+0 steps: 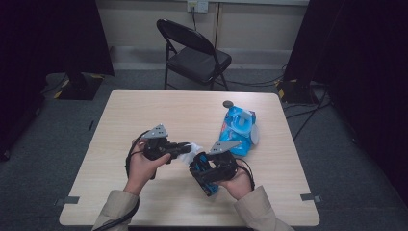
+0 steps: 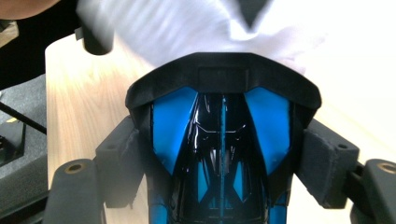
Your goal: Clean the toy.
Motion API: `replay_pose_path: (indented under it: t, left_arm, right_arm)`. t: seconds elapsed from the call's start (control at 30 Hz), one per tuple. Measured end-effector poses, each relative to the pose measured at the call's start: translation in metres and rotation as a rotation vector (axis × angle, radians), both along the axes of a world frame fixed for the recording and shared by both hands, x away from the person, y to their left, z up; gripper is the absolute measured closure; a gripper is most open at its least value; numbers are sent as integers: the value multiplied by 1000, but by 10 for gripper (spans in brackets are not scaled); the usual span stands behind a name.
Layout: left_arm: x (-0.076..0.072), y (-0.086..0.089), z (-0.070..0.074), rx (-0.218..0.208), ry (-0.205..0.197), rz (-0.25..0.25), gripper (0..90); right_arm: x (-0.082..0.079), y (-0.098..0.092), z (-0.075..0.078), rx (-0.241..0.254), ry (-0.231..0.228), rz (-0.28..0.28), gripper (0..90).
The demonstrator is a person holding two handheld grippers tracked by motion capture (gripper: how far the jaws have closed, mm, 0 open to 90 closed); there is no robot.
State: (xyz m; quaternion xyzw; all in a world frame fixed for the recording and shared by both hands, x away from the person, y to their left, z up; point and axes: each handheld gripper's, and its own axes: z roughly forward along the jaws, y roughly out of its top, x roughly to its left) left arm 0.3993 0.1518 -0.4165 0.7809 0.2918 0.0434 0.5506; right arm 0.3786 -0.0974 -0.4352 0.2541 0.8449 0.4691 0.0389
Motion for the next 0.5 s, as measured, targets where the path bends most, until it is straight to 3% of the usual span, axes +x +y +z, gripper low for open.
replay_pose_path:
  t: [0.3,0.5]
  left_arm:
    - [-19,7,1,-20,-7,-34,820]
    - [-24,1,-3,-21,0,-56,820]
  right_arm:
    - [5,-8,0,6,2,-35,257]
    - [5,-9,2,9,-4,-34,258]
